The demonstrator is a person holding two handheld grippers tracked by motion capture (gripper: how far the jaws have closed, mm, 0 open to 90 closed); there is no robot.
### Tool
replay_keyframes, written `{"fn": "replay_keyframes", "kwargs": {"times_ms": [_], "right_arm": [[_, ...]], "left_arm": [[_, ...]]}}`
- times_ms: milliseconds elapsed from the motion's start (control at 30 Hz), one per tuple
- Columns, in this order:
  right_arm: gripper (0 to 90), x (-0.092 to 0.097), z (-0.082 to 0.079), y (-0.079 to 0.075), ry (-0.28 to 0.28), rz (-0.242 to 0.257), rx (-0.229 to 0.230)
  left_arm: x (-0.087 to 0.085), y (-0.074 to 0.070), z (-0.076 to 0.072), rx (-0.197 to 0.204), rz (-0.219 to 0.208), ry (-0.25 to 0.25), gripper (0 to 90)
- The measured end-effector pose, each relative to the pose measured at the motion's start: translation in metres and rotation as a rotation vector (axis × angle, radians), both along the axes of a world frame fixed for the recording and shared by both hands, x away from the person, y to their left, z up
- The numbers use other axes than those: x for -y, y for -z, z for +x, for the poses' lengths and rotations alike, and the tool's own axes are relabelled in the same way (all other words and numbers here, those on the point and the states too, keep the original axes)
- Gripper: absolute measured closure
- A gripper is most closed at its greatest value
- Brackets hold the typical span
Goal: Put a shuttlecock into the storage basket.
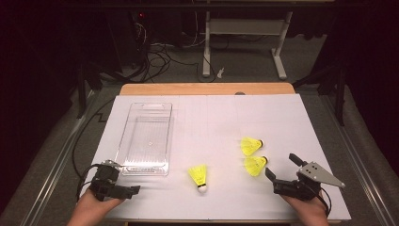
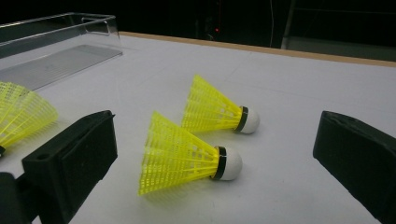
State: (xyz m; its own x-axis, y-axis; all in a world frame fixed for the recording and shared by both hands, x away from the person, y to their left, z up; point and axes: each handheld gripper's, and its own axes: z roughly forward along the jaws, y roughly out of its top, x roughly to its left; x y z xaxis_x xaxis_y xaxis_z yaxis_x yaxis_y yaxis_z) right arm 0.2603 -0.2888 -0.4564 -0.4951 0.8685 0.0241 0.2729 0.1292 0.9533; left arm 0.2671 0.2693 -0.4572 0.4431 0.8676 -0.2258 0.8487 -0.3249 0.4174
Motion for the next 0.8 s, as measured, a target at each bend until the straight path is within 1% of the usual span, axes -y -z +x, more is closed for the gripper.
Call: {"fn": "replay_keyframes", "kwargs": {"times_ms": [67, 167, 233, 267, 333, 400, 500, 633, 700, 800], "right_arm": [[0.7, 0.0, 0.0, 0.0, -0.001, -0.001, 0.001], [1.9, 0.0, 0.0, -0.001, -0.001, -0.002, -0.001], [1.8, 0.0, 0.0, -0.001, -0.001, -0.004, -0.003], [1.8, 0.0, 0.0, -0.001, -0.001, -0.005, -0.003], [1.8, 0.0, 0.0, 0.0, -0.002, -0.006, -0.002], [1.6, -0.001, 0.0, 0.0, -0.002, -0.003, -0.004], [1.1, -0.001, 0.0, 0.0, -0.005, -0.007, -0.004], [0.7, -0.002, -0.001, -0.001, -0.01, -0.007, -0.004], [0.7, -0.002, -0.001, -0.001, -0.014, -0.011, 0.0], [0.4, -0.003, 0.0, -0.002, -0.015, -0.018, -0.009]], "left_arm": [[0.001, -0.001, 0.001, -0.015, 0.017, 0.007, 0.9], [0.0, -0.003, 0.003, -0.036, 0.002, 0.0, 0.9], [0.001, -0.004, 0.004, -0.05, 0.011, 0.006, 0.9], [0.001, -0.004, 0.004, -0.062, 0.019, 0.011, 0.9], [0.003, -0.004, 0.005, -0.094, 0.053, 0.022, 0.9], [0.004, -0.005, 0.006, -0.116, 0.07, 0.029, 0.9], [0.003, -0.008, 0.008, -0.152, 0.061, 0.032, 0.9], [0.003, -0.009, 0.01, -0.171, 0.076, 0.036, 0.8], [0.003, -0.01, 0.01, -0.183, 0.072, 0.034, 0.8], [0.003, -0.011, 0.011, -0.209, 0.067, 0.035, 0.8]]}}
